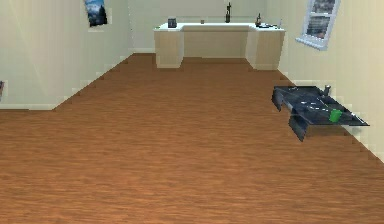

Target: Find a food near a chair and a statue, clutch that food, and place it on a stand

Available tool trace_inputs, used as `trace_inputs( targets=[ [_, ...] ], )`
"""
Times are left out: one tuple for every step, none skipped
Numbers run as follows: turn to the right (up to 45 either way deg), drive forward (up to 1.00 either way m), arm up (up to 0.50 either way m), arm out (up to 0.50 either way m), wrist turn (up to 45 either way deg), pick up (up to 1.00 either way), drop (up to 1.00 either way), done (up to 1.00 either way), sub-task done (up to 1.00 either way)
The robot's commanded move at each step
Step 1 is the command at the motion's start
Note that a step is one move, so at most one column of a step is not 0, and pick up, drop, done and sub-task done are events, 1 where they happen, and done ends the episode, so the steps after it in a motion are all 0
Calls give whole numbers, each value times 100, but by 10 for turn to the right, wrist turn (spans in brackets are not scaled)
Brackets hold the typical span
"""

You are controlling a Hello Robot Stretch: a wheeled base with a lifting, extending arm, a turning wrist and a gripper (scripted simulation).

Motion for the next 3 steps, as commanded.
trace_inputs(
  targets=[
    [0,0,-30,0,0,0,0,0,0],
    [0,0,0,0,0,100,0,0,0],
    [0,0,10,0,0,0,0,0,0]
  ],
)
